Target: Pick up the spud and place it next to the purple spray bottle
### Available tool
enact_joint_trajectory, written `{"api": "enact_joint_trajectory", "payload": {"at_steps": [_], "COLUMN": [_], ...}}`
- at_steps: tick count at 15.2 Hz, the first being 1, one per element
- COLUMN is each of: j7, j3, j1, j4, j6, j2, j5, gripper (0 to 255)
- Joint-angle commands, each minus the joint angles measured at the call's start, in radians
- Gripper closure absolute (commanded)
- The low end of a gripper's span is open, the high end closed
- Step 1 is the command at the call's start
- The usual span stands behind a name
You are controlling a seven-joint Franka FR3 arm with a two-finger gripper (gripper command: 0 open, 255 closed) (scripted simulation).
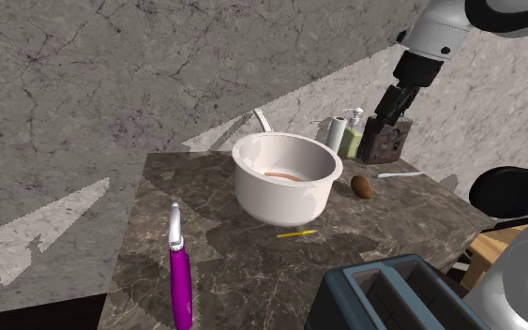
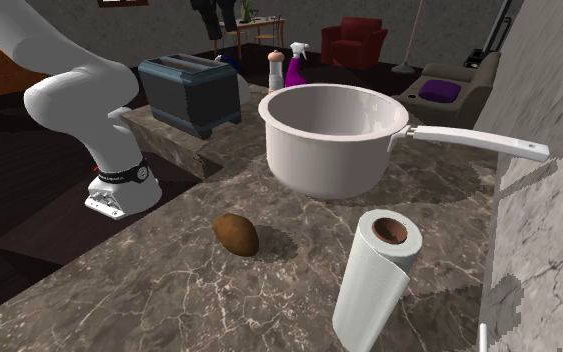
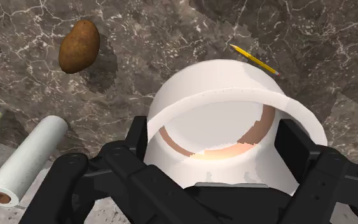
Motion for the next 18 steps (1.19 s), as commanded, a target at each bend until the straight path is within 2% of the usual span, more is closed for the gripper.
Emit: {"api": "enact_joint_trajectory", "payload": {"at_steps": [1, 9, 18], "j7": [0.000, 0.090, 0.209], "j3": [0.000, -0.010, -0.032], "j1": [0.000, -0.089, -0.194], "j4": [0.000, -0.095, -0.141], "j6": [0.000, 0.191, 0.393], "j2": [0.000, 0.147, 0.360], "j5": [0.000, -0.062, -0.146], "gripper": [0, 0, 0]}}
